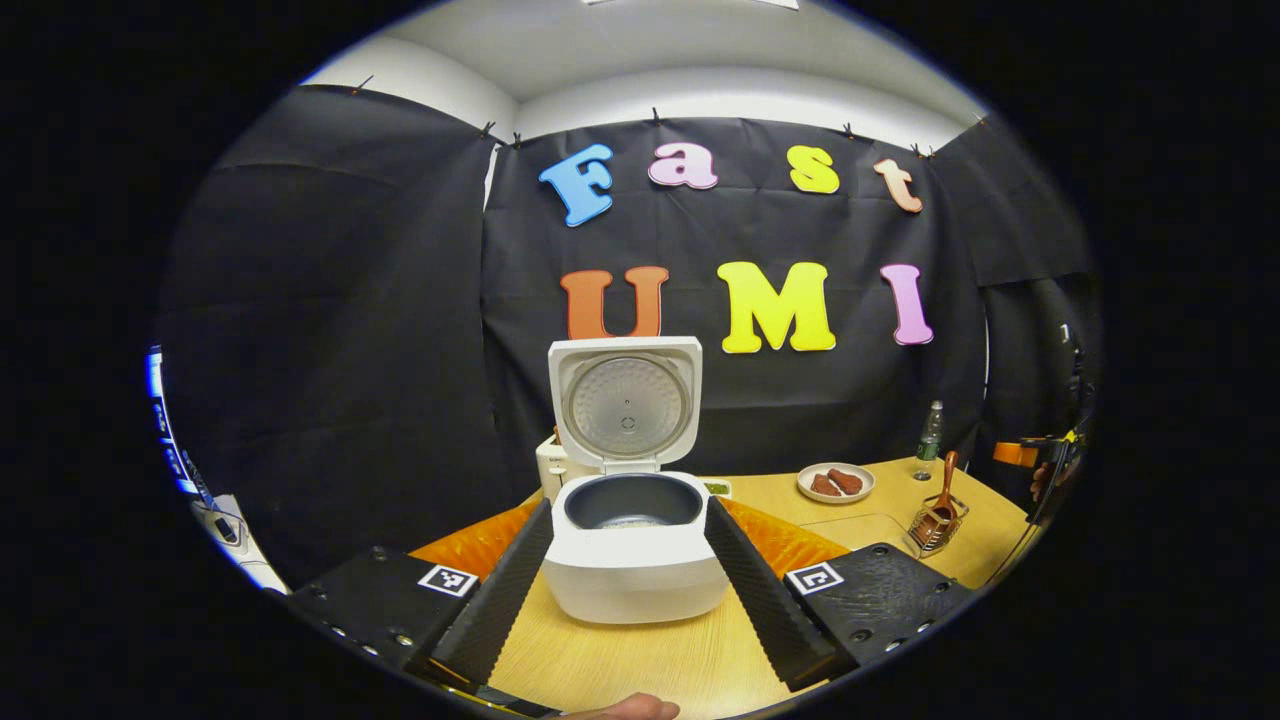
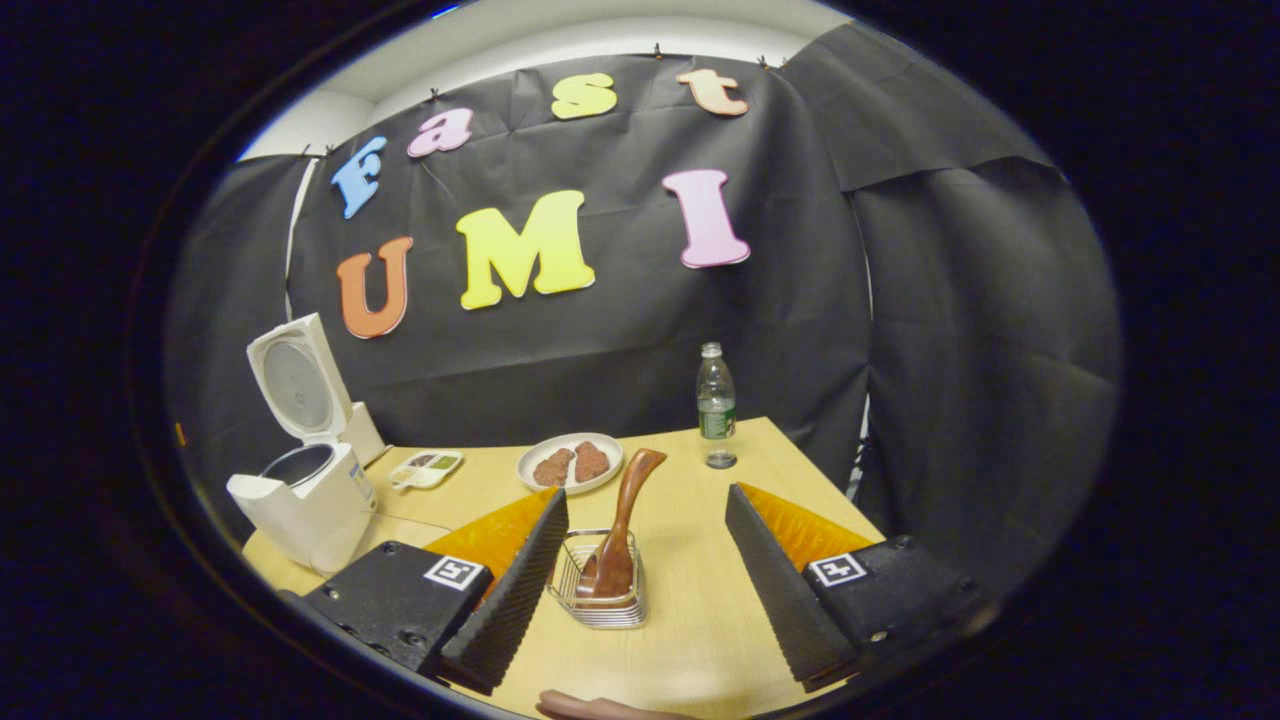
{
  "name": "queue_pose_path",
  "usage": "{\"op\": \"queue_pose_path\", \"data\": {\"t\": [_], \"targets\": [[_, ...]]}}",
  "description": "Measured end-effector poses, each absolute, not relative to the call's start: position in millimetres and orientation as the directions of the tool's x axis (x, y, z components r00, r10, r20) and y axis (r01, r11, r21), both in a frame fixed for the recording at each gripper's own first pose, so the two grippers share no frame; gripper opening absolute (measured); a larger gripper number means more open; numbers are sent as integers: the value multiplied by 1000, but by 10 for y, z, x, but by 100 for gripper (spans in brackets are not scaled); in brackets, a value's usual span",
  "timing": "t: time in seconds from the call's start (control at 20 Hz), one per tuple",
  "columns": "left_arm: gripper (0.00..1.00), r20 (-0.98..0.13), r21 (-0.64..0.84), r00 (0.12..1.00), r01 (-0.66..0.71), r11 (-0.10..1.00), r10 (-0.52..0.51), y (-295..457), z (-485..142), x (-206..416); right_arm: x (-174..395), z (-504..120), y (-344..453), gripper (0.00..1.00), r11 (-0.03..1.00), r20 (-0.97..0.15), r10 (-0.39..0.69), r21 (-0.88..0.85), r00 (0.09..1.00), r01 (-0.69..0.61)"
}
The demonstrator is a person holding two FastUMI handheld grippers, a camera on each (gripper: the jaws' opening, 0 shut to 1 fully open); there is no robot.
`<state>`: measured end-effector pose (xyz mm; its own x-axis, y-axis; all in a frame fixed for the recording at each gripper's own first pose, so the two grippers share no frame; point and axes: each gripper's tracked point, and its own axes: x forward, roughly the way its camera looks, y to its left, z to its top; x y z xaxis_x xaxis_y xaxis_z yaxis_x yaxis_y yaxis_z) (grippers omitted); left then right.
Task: Close the left gripper, press the button to open the rice cooker; take a wooden spoon from the chopstick holder with the right hand, scoop a spoonful of rice and pour it into the rice cooker, then put the wooden spoon back into the chopstick holder.
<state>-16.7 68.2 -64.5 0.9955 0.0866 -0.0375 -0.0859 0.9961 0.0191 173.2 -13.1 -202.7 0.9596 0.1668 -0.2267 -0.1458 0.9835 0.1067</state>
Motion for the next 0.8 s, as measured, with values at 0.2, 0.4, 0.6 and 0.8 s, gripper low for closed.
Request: {"op": "queue_pose_path", "data": {"t": [0.2, 0.4, 0.6, 0.8], "targets": [[96, 27, 52, 999, -18, 999, 16, 477, -506, -435, 2159, -2359, -57, 100, 977, -283, 205, 113, 937, -180], [95, 70, 71, 998, 2, 997, -7, 415, -465, -663, 2512, -2617, 78, 100, 970, -337, 235, 148, 912, -195], [96, 73, 82, 997, -6, 997, 0, 505, -495, -768, 2740, -2878, 218, 100, 954, -411, 257, 253, 875, -162], [95, 75, 69, 997, -32, 997, 27, 694, -561, -750, 2854, -3045, 370, 66, 929, -464, 316, 330, 828, -170]]}}
